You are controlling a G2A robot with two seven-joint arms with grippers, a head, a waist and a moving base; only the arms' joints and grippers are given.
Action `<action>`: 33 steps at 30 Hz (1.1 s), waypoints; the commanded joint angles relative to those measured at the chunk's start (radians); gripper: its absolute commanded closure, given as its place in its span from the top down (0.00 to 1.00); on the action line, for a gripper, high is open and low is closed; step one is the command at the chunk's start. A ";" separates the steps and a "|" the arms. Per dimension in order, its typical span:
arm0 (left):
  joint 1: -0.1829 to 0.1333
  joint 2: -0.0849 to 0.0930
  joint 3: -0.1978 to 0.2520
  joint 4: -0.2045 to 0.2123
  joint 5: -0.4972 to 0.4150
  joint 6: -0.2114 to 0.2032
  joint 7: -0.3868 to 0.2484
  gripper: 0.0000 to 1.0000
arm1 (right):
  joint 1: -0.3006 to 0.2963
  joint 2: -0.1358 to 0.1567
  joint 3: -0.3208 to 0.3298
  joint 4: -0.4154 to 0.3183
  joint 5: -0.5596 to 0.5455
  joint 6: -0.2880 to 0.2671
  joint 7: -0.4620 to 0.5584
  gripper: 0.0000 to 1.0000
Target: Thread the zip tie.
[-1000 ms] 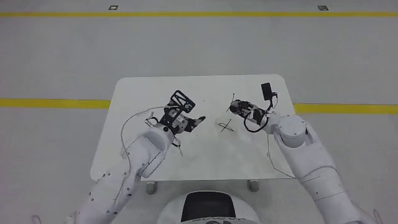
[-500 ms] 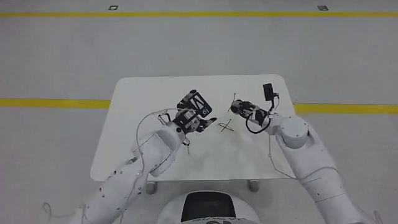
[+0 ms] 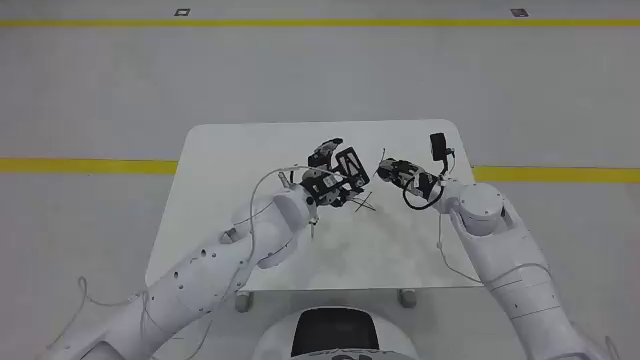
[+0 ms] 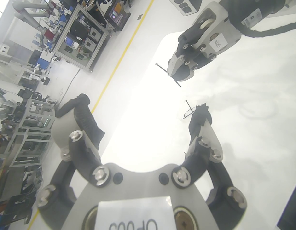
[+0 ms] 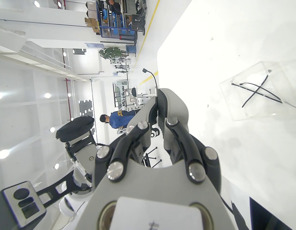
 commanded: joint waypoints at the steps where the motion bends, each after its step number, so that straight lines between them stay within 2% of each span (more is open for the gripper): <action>1: 0.000 0.000 0.000 0.002 0.000 -0.001 0.001 1.00 | -0.001 0.000 0.000 0.000 0.000 -0.001 -0.003 0.00; 5: -0.037 0.022 0.027 0.018 0.000 -0.078 0.026 1.00 | -0.007 -0.001 -0.010 -0.008 0.000 0.001 -0.012 0.00; 8: -0.086 0.046 0.075 0.017 0.000 -0.101 -0.013 1.00 | -0.003 -0.002 -0.018 -0.009 -0.001 0.013 -0.014 0.00; 11: -0.169 0.074 0.170 0.004 0.000 -0.105 -0.056 1.00 | 0.003 -0.004 -0.032 -0.011 -0.003 0.031 -0.019 0.00; 13: -0.246 0.094 0.258 -0.007 0.000 -0.111 -0.066 1.00 | 0.007 -0.006 -0.045 -0.010 -0.002 0.043 -0.016 0.00; 14: -0.258 0.097 0.270 -0.007 0.000 -0.105 -0.073 1.00 | 0.009 -0.006 -0.047 -0.009 -0.002 0.044 -0.016 0.00; 21: -0.258 0.097 0.270 -0.004 0.000 -0.106 -0.074 1.00 | 0.009 -0.006 -0.047 -0.009 -0.002 0.044 -0.016 0.00; 23: -0.276 0.098 0.287 -0.003 0.000 -0.139 -0.060 1.00 | -0.002 -0.008 -0.050 -0.020 0.016 0.025 -0.016 0.00; 25: -0.282 0.099 0.297 -0.003 0.000 -0.143 -0.024 1.00 | -0.006 -0.008 -0.048 -0.025 0.034 0.014 -0.003 0.00; 26: -0.301 0.101 0.312 -0.004 0.000 -0.162 -0.016 1.00 | -0.009 -0.008 -0.047 -0.028 0.052 0.008 0.010 0.00; 30: -0.361 0.105 0.381 -0.008 0.000 -0.168 -0.001 1.00 | -0.008 -0.007 -0.043 -0.023 0.103 0.002 0.067 0.00; 33: -0.431 0.111 0.447 -0.019 0.000 -0.174 -0.028 1.00 | -0.002 -0.006 -0.040 -0.008 0.140 0.002 0.112 0.00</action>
